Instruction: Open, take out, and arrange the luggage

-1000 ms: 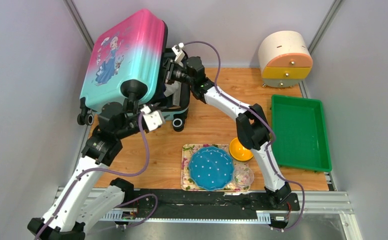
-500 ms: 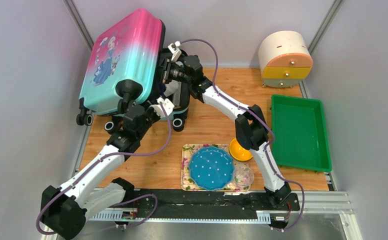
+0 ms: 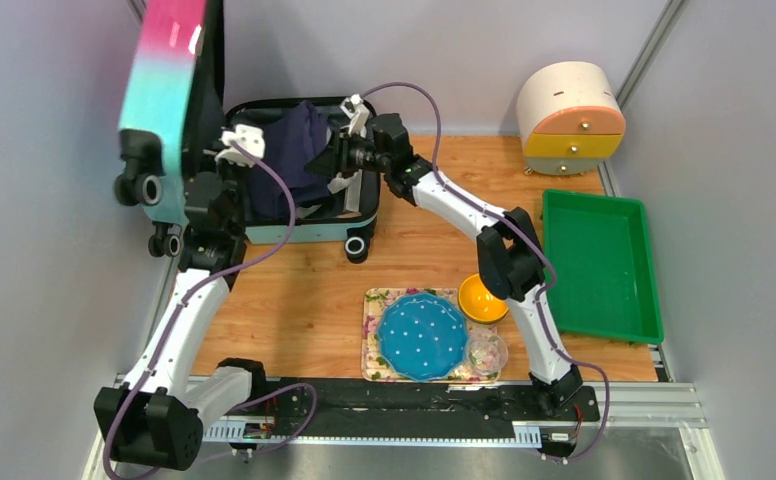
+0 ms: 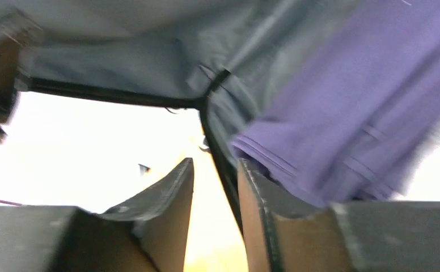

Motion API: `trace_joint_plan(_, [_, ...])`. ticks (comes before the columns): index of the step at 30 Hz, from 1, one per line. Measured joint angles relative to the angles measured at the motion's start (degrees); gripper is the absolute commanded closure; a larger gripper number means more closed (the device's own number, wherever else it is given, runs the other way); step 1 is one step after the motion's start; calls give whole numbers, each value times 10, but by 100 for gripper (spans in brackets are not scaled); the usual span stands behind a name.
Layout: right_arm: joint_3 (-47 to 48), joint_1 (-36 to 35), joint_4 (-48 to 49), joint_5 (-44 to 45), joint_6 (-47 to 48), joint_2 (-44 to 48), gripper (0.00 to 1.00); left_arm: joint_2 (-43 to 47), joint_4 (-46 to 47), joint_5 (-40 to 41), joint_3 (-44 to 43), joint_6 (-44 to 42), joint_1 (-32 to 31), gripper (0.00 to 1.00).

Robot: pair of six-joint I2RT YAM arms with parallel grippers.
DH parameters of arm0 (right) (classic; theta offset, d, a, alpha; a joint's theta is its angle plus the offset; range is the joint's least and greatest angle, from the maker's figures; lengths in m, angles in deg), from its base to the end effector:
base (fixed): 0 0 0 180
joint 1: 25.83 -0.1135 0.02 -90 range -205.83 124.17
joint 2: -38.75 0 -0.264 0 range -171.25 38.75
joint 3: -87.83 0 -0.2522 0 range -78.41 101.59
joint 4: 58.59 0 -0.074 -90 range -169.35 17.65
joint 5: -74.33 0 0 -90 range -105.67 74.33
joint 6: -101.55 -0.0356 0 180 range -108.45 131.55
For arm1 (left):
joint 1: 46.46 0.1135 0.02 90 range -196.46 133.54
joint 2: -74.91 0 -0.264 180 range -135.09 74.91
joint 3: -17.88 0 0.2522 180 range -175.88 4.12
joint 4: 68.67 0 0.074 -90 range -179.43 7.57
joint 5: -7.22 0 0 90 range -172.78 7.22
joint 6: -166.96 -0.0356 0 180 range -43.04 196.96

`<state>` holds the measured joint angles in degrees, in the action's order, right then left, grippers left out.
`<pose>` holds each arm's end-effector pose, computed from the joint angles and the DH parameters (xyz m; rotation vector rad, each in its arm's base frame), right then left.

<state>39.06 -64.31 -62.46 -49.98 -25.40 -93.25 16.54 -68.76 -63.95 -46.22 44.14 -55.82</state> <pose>0.4196 0.3591 0.2979 -0.5346 1.7870 1.4500 0.2383 -0.0276 0.3740 0.2797 1.4777 0.5721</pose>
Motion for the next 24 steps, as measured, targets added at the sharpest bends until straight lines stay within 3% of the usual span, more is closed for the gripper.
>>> trace_joint_plan(6, [-54, 44, -120, 13, 113, 33, 46, -5, 12, 0, -30, 9, 65, 69])
trace_joint_plan(14, [-108, 112, -242, 18, 201, 101, 41, -29, -66, -46, -69, 58, 124, 48])
trace_joint_plan(17, [-108, 131, -275, 23, 223, 131, 38, -29, -115, -108, -84, 83, 141, 34])
trace_joint_plan(24, [-97, 179, -396, 75, 285, 199, 36, -31, -262, -334, -109, 135, 143, 28])
